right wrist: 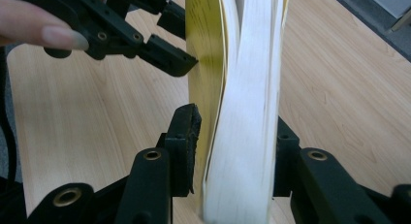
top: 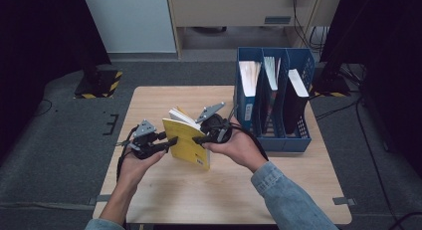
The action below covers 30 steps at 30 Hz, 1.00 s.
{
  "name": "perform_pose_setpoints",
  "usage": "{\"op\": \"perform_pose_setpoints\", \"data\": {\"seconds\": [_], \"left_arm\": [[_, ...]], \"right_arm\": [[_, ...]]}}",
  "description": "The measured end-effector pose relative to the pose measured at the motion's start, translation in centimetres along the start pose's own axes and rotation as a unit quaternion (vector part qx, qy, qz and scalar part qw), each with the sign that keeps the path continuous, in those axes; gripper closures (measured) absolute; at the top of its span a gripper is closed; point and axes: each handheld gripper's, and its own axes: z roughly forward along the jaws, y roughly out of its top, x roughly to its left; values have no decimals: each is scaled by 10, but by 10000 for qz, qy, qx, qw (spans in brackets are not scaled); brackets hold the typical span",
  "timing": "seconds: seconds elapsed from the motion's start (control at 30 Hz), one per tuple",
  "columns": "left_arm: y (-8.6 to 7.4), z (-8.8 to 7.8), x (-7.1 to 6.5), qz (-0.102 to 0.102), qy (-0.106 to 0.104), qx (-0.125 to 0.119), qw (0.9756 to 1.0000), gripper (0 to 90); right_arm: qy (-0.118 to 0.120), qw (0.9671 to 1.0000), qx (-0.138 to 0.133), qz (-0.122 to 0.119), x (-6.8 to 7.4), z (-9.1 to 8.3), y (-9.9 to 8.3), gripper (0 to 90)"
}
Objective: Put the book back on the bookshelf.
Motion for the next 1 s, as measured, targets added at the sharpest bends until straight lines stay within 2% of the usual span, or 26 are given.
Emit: {"op": "perform_pose_setpoints", "data": {"seconds": [0.2, 0.33, 0.5, 0.6, 0.77, 0.87, 0.93, 1.0], "left_arm": [[-1, -1, 0, -47, 11, -13, 10000, 540], [0, -2, 1, -44, 4, -8, 10000, 539], [0, -6, 2, -75, 46, -85, 9999, 530], [-3, -12, 6, -89, 157, -92, 9998, 504], [-19, -21, 14, 2, 376, 137, 9992, 469], [-35, -22, 21, 18, 495, 338, 9982, 432], [-46, -23, 26, 4, 609, 464, 9971, 402], [-56, -21, 30, -107, 665, 558, 9962, 366]], "right_arm": [[-9, 10000, 60, -61, 4, 8, 10, 624], [0, 10000, 49, 17, 5, 14, 13, 620], [46, 10000, 35, 61, 2, 17, 14, 688], [28, 10000, 46, 47, 2, 17, 13, 696], [36, 9999, 52, 122, 0, 20, 11, 714], [106, 9996, 8, 271, -2, 21, 9, 732], [137, 9993, 9, 334, -5, 21, 10, 737], [176, 9990, -12, 404, -7, 22, 9, 739]]}}
